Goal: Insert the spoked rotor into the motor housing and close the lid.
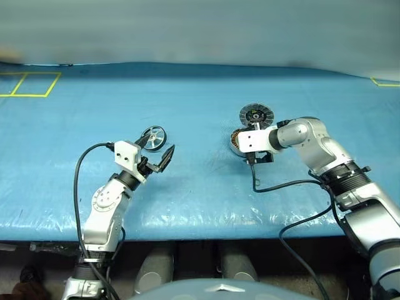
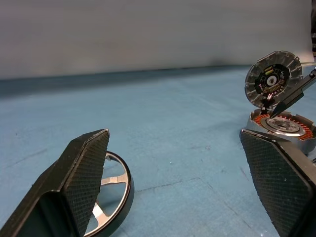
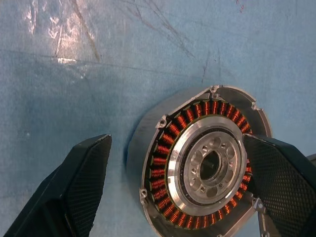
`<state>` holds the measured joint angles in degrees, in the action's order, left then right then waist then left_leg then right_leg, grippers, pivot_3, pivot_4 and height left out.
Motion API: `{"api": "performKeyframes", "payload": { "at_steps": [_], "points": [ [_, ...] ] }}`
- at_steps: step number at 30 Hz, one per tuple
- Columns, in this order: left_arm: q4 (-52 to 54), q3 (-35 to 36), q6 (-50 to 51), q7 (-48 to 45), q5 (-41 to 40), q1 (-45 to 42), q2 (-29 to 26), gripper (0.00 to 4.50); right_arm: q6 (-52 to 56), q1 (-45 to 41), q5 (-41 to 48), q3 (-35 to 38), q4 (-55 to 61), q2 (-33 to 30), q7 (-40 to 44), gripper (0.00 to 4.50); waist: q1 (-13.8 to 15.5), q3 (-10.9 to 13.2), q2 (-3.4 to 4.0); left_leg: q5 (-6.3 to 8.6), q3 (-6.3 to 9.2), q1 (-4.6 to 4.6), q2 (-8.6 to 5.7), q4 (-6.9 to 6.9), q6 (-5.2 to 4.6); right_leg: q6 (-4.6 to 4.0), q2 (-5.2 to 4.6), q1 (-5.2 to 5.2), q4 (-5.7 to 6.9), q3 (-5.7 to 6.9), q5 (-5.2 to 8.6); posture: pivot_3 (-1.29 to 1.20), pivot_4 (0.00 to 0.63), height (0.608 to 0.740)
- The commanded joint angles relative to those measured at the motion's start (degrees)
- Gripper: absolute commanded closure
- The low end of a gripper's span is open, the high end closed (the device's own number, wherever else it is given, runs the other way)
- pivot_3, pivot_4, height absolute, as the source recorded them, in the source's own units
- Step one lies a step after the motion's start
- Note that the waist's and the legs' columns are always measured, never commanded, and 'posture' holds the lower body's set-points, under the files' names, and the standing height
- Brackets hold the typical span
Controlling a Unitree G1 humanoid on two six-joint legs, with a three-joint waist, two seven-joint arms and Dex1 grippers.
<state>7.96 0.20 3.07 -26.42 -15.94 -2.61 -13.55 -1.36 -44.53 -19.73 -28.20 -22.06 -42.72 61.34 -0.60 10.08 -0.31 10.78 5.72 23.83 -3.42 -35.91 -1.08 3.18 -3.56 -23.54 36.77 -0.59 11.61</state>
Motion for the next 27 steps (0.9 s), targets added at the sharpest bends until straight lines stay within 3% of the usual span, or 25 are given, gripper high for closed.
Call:
{"api": "performKeyframes", "payload": {
  "at_steps": [1,17,20,24,27],
  "points": [
    [3.4,0.5,-1.3,0.2,0.0,0.0,0.0,0.00,-2.6,-1.8,-1.1,1.0,-0.4,-1.3,1.1,0.01,0.0,0.0,0.00,0.00,0.00,-0.01,0.00,0.00,0.01,-0.01,0.00,0.00,0.00,0.00,0.01,0.00,0.150,0.740],
    [3.2,0.1,-1.2,0.1,0.1,-0.6,0.0,0.00,-6.1,-2.7,-4.6,0.6,-6.7,0.0,1.5,0.01,0.0,0.0,0.00,-0.01,-0.08,-0.04,0.00,-0.03,0.01,-0.02,0.01,0.02,0.02,-0.08,0.00,0.00,0.150,0.740],
    [3.3,0.2,-1.2,0.2,0.1,-0.5,0.0,0.00,-6.7,-3.4,-5.1,0.2,-8.7,0.7,2.2,0.62,0.0,0.0,0.00,-0.01,-0.08,-0.05,0.00,-0.03,0.01,-0.02,0.01,0.04,0.02,-0.08,0.00,0.00,0.150,0.740],
    [3.5,0.4,-1.3,0.4,0.1,-0.2,-0.1,0.00,-7.5,-3.7,-5.6,0.1,-10.2,1.4,2.1,1.84,0.0,0.0,0.00,-0.01,-0.08,-0.05,0.00,-0.03,0.01,-0.02,0.01,0.04,0.02,-0.08,-0.01,0.00,0.150,0.740],
    [3.6,0.5,-1.2,0.5,0.2,-0.1,-0.1,0.00,-8.0,-3.7,-5.8,0.2,-10.7,2.0,2.2,1.84,0.0,0.0,0.00,-0.01,-0.08,-0.06,0.00,-0.05,0.01,-0.02,0.01,0.06,0.02,-0.08,-0.01,0.00,0.150,0.740]
  ]
}}
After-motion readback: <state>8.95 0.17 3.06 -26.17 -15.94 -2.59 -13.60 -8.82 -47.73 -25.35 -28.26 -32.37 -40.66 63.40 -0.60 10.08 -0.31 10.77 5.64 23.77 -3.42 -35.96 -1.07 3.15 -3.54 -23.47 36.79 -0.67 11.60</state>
